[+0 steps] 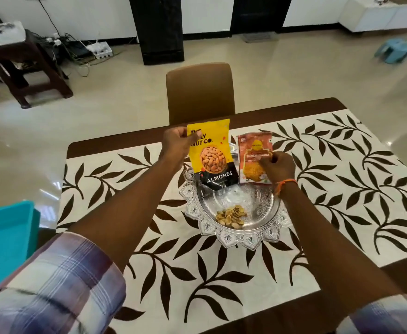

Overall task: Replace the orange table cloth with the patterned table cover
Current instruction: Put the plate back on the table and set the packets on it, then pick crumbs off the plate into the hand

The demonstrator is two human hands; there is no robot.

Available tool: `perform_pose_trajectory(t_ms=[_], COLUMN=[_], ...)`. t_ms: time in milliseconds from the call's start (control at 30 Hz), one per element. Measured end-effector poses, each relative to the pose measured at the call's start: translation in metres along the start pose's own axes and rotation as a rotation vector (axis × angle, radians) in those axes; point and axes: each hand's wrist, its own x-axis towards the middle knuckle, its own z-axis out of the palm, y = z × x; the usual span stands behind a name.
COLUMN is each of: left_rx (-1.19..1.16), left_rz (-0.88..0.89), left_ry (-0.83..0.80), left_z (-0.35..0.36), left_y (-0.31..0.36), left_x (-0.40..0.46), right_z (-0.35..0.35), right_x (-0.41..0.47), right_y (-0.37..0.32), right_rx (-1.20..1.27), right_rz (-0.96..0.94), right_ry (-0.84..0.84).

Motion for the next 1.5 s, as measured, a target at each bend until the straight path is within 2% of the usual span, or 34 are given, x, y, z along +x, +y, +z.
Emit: perform_pose_trajectory(t_ms=[100,333,367,433,467,533,600,667,733,833,933,1000,1067,1167,1300,1400,1500], left_rx=[0.043,0.125,0.233,0.666,0.877,1.116,1.216,1.267,1.306,1.34,1.171,0.905,0.633,0.28,-0.166,-0.358,-0.4], left_rz=[-0.024,-0.039,-0.02,0.02,0.078,0.301,0.502,0.589,0.627,0.654,0.645,0.599,0.485,0.212,-0.113,-0.249,-0.327], left_ry=[0.006,-0.022,0.024,0.137,0.129,-0.004,-0.177,-0.292,-0.331,-0.292,-0.226,-0.185,-0.172,-0.137,-0.089,-0.113,-0.12], left_z=[-0.008,-0.008,-0.008,-0.006,-0.003,0.007,0.017,0.022,0.023,0.024,0.022,0.019,0.02,0.027,0.027,0.024,0.027], left_y=[-0.01,-0.016,-0.016,-0.016,-0.017,-0.02,-0.03,-0.047,-0.061,-0.073,-0.076,-0.077,-0.079,-0.072,-0.059,-0.048,-0.042], left_x=[0.012,0.014,0.012,0.0,-0.01,-0.036,-0.06,-0.078,-0.091,-0.103,-0.117,-0.135,-0.157,-0.178,-0.174,-0.171,-0.168], right_z=[-0.003,0.012,0.013,0.013,0.013,0.012,0.009,0.006,0.004,0.004,0.009,0.016,0.019,0.014,0.014,0.018,0.014], right_x=[0.0,-0.006,-0.006,-0.005,-0.005,-0.005,-0.007,-0.016,-0.031,-0.062,-0.095,-0.11,-0.12,-0.127,-0.123,-0.118,-0.112], right_y=[0.012,0.017,0.016,0.015,0.014,0.011,0.009,0.006,0.007,0.013,0.013,0.015,0.014,0.004,-0.015,-0.012,-0.005], right_rx=[-0.14,-0.356,-0.368,-0.377,-0.381,-0.365,-0.284,-0.202,-0.174,-0.257,-0.432,-0.595,-0.636,-0.69,-0.823,-0.742,-0.459], right_rz=[-0.053,0.014,0.016,0.022,0.027,0.047,0.07,0.029,-0.131,-0.37,-0.406,-0.469,-0.539,-0.639,-0.663,-0.565,-0.386], right_ry=[0.095,0.178,0.188,0.195,0.19,0.193,0.233,0.257,0.181,-0.174,-0.569,-0.638,-0.621,-0.629,-0.64,-0.554,-0.455])
